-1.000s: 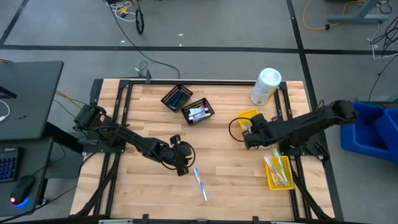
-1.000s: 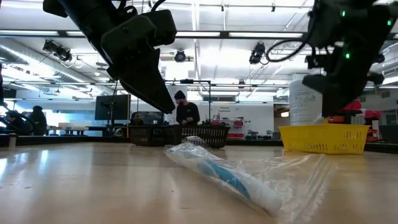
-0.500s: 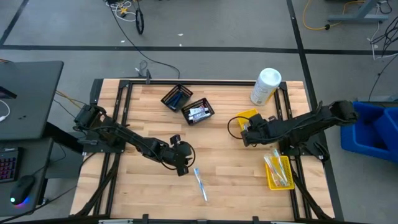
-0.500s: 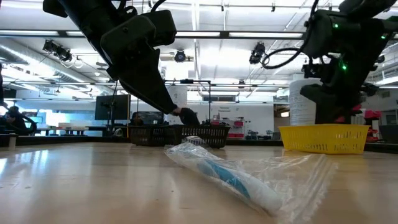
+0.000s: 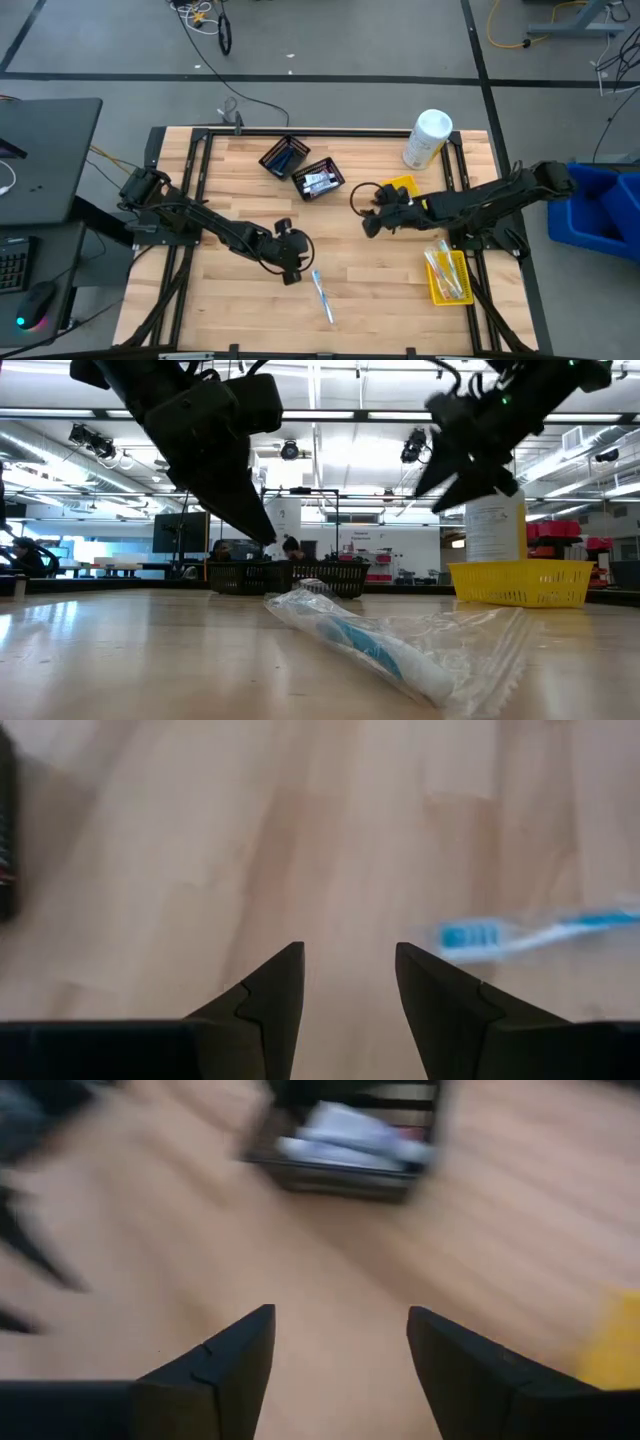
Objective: Pick & Place Travel size toiletries
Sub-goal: Put the blue toothbrush into the bottom yellow bin
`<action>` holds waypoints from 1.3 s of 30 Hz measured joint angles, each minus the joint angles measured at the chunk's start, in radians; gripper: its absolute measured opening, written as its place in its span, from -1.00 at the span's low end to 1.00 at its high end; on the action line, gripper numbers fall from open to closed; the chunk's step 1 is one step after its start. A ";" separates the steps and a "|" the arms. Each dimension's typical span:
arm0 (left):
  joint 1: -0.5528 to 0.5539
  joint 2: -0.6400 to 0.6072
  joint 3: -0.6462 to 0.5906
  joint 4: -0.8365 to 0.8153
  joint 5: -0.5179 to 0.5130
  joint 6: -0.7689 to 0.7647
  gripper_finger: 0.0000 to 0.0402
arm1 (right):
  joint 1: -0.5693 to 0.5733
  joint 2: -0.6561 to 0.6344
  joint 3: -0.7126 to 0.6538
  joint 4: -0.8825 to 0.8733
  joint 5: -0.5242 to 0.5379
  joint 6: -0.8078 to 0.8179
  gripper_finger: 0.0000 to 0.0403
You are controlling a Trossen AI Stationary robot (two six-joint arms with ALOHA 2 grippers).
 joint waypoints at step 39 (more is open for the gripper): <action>-0.108 0.416 0.418 -0.064 0.266 0.814 -0.17 | 0.107 0.190 0.000 0.352 -0.136 -0.075 0.28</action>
